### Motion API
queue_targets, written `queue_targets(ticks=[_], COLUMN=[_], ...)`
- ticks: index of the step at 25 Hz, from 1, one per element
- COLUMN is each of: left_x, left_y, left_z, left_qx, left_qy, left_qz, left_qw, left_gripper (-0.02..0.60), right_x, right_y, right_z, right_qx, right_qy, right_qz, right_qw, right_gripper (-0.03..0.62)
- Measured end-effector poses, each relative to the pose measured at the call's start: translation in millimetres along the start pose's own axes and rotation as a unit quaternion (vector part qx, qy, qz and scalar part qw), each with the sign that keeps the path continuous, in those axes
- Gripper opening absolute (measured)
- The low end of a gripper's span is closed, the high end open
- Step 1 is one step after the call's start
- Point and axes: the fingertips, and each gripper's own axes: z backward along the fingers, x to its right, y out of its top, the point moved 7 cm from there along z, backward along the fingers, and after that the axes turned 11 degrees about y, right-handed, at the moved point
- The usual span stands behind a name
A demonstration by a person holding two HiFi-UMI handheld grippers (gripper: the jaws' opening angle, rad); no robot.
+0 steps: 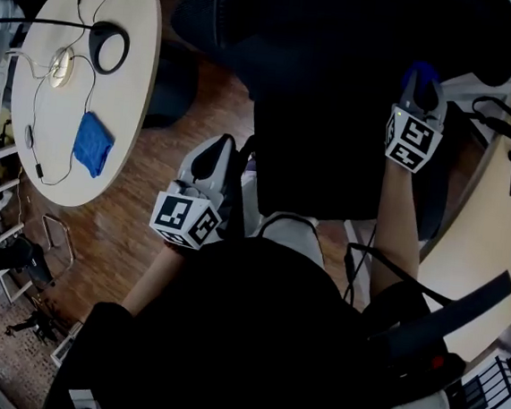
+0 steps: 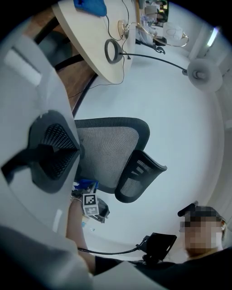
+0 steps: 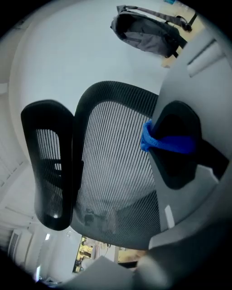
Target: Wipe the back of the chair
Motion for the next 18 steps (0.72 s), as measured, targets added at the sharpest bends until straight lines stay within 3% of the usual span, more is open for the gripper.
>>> queue_targets(ticks=[3, 7, 13, 18], left_x=[-14, -30, -47, -65], left_y=[-1, -9, -14, -12], left_z=[9, 18, 36, 56], left_qx=[0.002, -0.001, 0.008, 0.017], left_qy=[0.013, 0.029, 0.042, 0.054], left_qz=[0.012, 0.027, 0.034, 0.034], left_qw=[0.9998, 0.9992, 0.9985, 0.9978], left_gripper=[0.006, 0.006, 0.006, 0.006], right_x=[-27, -87, -202, -277], right_y=[6, 13, 28, 42], right_z=[-4, -13, -35, -53], right_qx=[0.013, 0.027, 0.049, 0.052], right_qy=[0.026, 0.117, 0.254, 0.329], right_qz=[0.018, 0.037, 0.106, 0.103], right_qw=[0.999, 0.992, 0.960, 0.937], right_gripper=[0.029, 0.029, 0.034, 0.035])
